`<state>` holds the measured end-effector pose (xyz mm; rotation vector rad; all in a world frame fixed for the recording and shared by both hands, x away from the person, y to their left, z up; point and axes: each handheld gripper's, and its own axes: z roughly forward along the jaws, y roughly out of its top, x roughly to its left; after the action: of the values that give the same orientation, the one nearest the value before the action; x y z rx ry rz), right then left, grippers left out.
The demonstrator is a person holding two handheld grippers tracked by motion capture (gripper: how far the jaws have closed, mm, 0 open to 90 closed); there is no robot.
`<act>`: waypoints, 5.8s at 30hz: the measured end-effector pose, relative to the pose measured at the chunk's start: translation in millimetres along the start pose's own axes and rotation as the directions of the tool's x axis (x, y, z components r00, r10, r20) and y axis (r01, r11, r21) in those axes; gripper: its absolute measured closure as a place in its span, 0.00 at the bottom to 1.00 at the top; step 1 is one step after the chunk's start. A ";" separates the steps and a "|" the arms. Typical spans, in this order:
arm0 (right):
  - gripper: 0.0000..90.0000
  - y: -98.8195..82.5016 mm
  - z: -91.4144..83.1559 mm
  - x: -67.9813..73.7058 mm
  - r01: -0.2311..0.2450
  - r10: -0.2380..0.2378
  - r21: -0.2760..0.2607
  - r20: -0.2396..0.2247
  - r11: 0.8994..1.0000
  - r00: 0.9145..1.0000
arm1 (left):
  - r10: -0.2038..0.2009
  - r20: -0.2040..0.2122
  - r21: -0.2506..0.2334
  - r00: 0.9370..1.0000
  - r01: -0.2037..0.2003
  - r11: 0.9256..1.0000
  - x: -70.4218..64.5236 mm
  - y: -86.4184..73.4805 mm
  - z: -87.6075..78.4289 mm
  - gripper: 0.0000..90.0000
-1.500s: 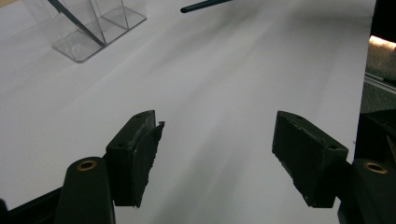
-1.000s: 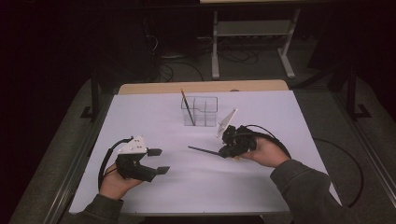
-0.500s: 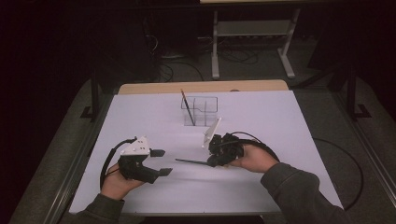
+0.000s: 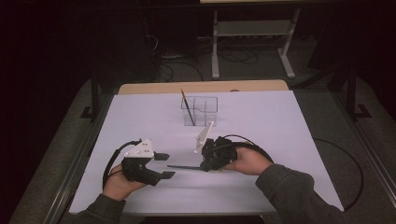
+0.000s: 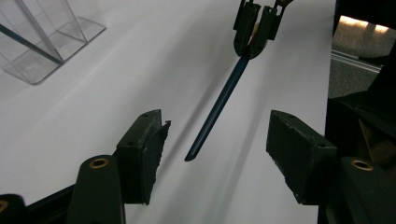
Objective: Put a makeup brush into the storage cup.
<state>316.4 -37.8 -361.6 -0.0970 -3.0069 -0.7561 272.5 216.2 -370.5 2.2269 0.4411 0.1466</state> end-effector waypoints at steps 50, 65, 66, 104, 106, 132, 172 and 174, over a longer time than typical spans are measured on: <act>0.93 19.5 -14.0 28.4 0.139 -0.139 -0.005 -0.011 0.990 0.990 | 0.118 0.233 0.206 0.965 -0.167 0.964 -11.4 37.4 28.1 0.86; 0.92 21.2 -12.9 29.9 0.180 -0.180 0.010 0.023 0.984 0.983 | 0.124 0.234 0.208 0.964 -0.175 0.962 -11.8 37.1 28.3 0.93; 0.91 21.0 -13.2 29.7 0.177 -0.177 0.008 0.023 0.984 0.984 | 0.123 0.233 0.207 0.965 -0.173 0.963 -11.9 36.8 28.1 0.93; 0.67 -17.1 -42.9 7.1 -0.085 0.098 -0.148 0.085 0.985 0.992 | 0.034 0.058 0.165 0.998 -0.043 0.985 3.1 28.9 13.9 0.93; 0.66 -19.8 -43.7 6.1 -0.092 0.107 -0.155 0.087 0.984 0.990 | 0.023 0.046 0.154 0.999 -0.030 0.988 4.3 29.4 12.2 0.93; 0.56 -43.0 -29.9 -3.5 -0.217 0.238 -0.249 0.057 0.944 0.970 | -0.036 -0.038 0.086 0.999 0.039 0.996 11.7 42.1 7.9 0.93; 0.62 -39.7 -32.1 -10.8 -0.328 0.351 -0.380 -0.008 0.865 0.936 | -0.051 -0.020 0.046 0.999 0.052 0.998 8.4 55.7 30.3 0.93; 0.62 -40.2 -32.6 -11.3 -0.338 0.361 -0.388 -0.014 0.857 0.932 | -0.050 -0.017 0.046 0.999 0.051 0.998 8.0 56.1 31.1 0.93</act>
<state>325.6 -89.1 -352.4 -0.6702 -2.7178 -1.2966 302.5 163.7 -347.8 2.2594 0.5138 0.1285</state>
